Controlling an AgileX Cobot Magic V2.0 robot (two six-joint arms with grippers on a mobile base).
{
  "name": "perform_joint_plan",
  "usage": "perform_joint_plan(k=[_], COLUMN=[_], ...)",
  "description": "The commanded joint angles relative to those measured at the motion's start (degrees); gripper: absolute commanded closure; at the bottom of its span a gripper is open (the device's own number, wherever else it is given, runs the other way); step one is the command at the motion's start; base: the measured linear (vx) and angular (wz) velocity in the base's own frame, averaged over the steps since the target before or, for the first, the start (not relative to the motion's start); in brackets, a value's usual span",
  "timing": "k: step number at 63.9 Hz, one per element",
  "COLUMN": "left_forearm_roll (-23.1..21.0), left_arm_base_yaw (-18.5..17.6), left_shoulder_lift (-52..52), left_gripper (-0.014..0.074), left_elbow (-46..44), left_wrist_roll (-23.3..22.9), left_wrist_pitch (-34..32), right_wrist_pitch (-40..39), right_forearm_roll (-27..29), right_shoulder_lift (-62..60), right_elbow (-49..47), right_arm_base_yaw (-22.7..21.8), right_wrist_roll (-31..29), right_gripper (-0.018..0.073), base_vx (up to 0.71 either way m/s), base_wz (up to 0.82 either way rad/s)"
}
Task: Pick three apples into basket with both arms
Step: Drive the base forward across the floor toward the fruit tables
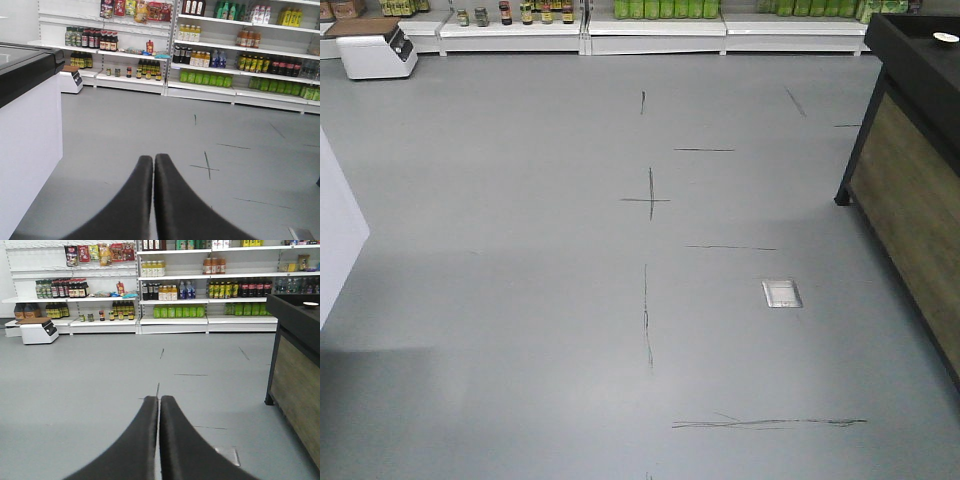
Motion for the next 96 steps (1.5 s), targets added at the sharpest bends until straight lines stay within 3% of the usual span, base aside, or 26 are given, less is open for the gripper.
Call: perform_joint_plan(k=[1,96], left_forearm_roll=[-0.2,-0.2], left_arm_base_yaw=[-0.3,-0.3], left_shoulder_lift=[-0.8,-0.8], left_gripper=[0.0603,0.0603], left_elbow=[1.1,1.1], left_wrist_roll=[0.0,0.0], left_wrist_pitch=[-4.4,-4.4], right_wrist_pitch=[-3.8,-3.8], right_forearm_roll=[-0.4,-0.4], right_shoulder_lift=[-0.6,-0.6], right_elbow=[0.9,0.9], right_arm_base_yaw=[-0.4,-0.4], right_wrist_roll=[0.0,0.0], right_gripper=[0.0564,0.0564], base_vx=[0.03,0.11], base_wz=[0.07,0.05])
